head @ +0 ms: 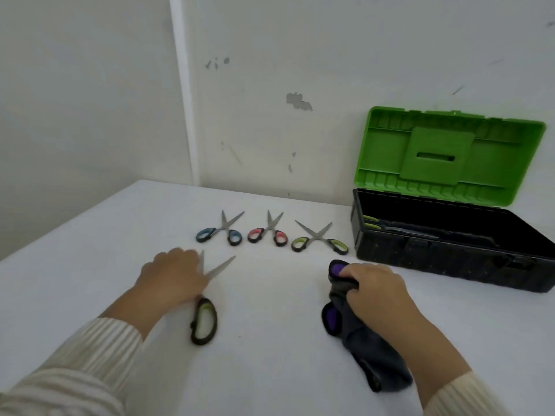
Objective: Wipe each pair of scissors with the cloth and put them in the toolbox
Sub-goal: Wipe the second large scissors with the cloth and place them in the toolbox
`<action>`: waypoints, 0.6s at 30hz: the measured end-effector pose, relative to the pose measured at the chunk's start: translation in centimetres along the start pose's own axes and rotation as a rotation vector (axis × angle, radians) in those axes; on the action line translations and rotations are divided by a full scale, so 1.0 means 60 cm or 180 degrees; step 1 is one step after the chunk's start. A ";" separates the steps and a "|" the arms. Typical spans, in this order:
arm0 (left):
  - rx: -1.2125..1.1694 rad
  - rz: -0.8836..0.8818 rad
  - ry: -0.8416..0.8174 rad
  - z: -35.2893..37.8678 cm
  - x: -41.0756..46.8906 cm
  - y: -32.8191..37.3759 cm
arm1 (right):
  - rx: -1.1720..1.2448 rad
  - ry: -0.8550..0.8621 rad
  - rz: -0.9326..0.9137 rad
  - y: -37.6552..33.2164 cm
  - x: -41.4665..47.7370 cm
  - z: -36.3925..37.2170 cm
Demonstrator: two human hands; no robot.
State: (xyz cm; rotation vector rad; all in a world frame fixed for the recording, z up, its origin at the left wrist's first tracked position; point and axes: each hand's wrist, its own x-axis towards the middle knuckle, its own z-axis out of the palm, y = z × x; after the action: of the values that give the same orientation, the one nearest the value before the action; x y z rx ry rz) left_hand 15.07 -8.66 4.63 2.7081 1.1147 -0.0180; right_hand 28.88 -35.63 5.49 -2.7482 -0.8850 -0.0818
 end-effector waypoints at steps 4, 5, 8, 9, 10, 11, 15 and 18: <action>0.0323 0.0199 -0.0320 0.002 -0.016 -0.045 | -0.0058 0.0338 -0.0218 -0.039 -0.001 -0.007; 0.0305 0.0303 -0.0315 0.003 -0.018 -0.046 | -0.0108 0.0372 -0.0351 -0.047 0.000 -0.012; 0.0070 0.0376 -0.0496 -0.010 -0.017 -0.048 | 0.0066 0.0279 -0.0616 -0.061 -0.001 -0.031; -0.0247 0.0360 -0.0580 -0.018 -0.015 -0.051 | 0.0269 0.0291 -0.0646 -0.060 -0.004 -0.037; -0.0752 0.0283 -0.0684 -0.027 -0.012 -0.054 | 0.0528 0.0430 -0.0718 -0.058 -0.007 -0.041; -0.1348 0.0176 -0.0824 -0.036 -0.010 -0.055 | 0.0791 0.0617 -0.0798 -0.054 -0.011 -0.045; -0.3287 0.0133 -0.1386 -0.056 -0.029 -0.024 | 0.1538 0.0659 -0.0677 -0.050 -0.008 -0.046; -0.4162 0.0374 -0.1470 -0.044 -0.036 0.034 | 0.2150 0.0119 -0.0723 -0.070 0.002 -0.041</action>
State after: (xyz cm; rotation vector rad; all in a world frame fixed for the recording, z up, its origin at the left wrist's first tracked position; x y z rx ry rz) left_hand 14.73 -11.04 7.82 1.4631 0.4909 0.0738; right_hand 26.61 -32.86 8.79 -2.0143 -0.9887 0.1067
